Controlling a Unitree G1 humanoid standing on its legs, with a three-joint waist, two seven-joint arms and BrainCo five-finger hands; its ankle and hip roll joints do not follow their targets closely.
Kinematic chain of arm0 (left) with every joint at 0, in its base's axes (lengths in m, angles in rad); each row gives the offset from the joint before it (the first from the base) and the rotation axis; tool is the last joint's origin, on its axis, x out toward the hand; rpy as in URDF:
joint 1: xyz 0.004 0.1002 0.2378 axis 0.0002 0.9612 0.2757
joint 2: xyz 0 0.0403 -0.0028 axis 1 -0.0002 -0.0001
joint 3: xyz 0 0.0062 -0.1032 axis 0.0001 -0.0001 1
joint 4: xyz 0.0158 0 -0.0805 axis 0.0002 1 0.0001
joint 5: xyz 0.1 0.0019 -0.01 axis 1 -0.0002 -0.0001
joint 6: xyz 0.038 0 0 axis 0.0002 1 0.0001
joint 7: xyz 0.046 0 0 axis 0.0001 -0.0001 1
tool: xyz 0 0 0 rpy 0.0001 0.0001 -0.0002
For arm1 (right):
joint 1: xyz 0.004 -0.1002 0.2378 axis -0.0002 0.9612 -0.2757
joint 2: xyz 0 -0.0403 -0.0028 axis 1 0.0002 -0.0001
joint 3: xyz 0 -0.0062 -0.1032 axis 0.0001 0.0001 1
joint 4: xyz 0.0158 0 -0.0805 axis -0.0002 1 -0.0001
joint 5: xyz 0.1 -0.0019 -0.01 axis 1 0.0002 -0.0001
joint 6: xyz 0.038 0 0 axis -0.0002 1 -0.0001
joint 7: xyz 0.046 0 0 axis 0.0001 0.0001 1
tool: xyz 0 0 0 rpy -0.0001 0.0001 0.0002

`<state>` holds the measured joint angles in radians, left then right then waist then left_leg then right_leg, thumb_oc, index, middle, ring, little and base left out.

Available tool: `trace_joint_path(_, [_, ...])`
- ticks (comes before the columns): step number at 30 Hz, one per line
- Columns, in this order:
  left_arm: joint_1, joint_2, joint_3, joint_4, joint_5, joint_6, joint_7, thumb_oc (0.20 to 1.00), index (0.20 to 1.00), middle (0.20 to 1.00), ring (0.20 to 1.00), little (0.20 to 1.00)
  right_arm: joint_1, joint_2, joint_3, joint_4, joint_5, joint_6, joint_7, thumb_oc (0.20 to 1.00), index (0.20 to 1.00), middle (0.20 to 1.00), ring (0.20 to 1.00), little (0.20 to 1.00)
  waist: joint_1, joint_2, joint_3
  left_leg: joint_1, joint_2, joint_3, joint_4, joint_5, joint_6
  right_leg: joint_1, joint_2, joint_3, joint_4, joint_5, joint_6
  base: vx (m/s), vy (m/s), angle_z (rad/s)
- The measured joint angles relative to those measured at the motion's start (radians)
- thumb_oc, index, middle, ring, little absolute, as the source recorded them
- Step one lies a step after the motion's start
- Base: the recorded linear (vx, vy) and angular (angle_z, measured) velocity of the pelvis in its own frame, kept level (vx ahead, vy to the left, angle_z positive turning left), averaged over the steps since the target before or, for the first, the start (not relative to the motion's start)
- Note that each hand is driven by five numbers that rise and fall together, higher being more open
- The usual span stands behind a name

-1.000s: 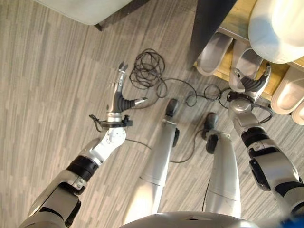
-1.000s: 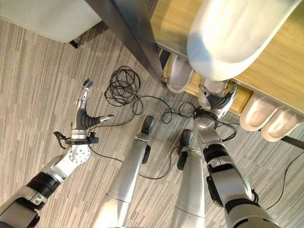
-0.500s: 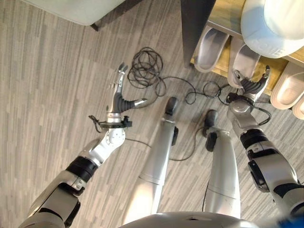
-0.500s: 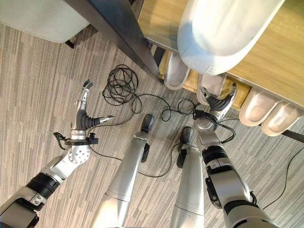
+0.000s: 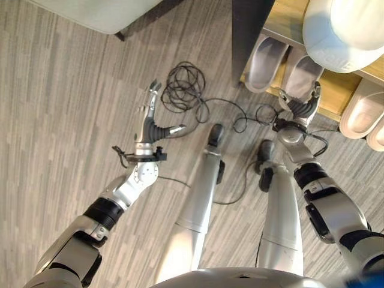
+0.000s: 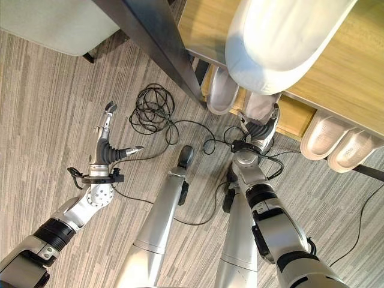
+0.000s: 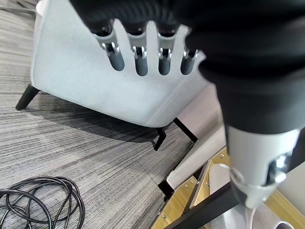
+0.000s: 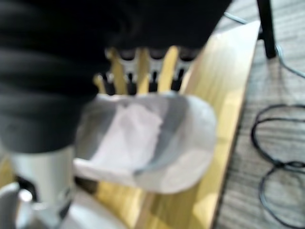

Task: Arrange the slippers neatly on the shoe rack.

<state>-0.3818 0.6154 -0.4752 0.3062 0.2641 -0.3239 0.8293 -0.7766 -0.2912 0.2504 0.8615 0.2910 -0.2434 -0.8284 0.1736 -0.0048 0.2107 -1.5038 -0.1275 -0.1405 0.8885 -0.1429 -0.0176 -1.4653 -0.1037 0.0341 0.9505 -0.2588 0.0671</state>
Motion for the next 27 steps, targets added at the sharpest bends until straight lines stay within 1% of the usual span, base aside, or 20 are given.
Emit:
trace_joint_path(6, [0.001,0.000,0.000,0.000,0.000,0.007,0.000,1.000,1.000,1.000,1.000,1.000,-0.006,0.003,-0.001,0.001,0.032,-0.005,0.000,1.000,1.000,1.000,1.000,1.000,0.002,0.000,0.000,0.000,0.000,0.000,-0.001,0.000,0.000,0.000,0.000,0.000,-0.001,0.000,0.000,0.00,0.000,0.00])
trace_joint_path(12, [0.002,0.000,0.000,0.000,0.000,0.007,0.001,1.000,1.000,1.000,1.000,1.000,-0.020,-0.007,-0.004,0.003,0.034,-0.005,-0.003,1.000,1.000,1.000,1.000,1.000,0.005,0.000,0.000,-0.001,0.000,-0.001,-0.001,0.000,0.000,0.000,0.000,-0.001,-0.001,0.000,0.000,0.00,0.000,0.00])
trace_joint_path(17, [0.002,0.000,-0.001,0.000,0.000,0.007,0.001,1.000,1.000,1.000,1.000,1.000,-0.063,-0.015,-0.005,0.042,0.031,-0.001,-0.012,1.000,1.000,1.000,1.000,1.000,0.008,0.000,0.000,-0.002,0.000,-0.002,-0.001,0.000,0.000,0.000,0.000,-0.001,-0.001,0.000,0.000,0.00,0.000,0.00])
trace_joint_path(21, [0.002,0.000,-0.001,0.000,0.000,0.007,0.001,1.000,1.000,1.000,1.000,1.000,-0.084,-0.038,-0.005,0.042,0.018,0.005,-0.023,1.000,1.000,1.000,1.000,1.000,0.010,0.000,0.000,-0.005,-0.001,-0.005,-0.002,0.000,0.000,-0.001,-0.001,-0.005,-0.001,0.000,0.000,0.00,0.000,0.00])
trace_joint_path(27, [0.002,0.001,-0.001,0.001,0.000,0.007,0.000,1.000,1.000,1.000,1.000,1.000,-0.095,-0.064,-0.012,0.043,-0.025,0.032,-0.052,1.000,1.000,1.000,1.000,1.000,0.014,0.000,0.000,-0.005,-0.004,-0.008,-0.002,-0.001,-0.002,-0.002,-0.004,-0.009,0.002,-0.003,-0.001,0.00,-0.002,0.01])
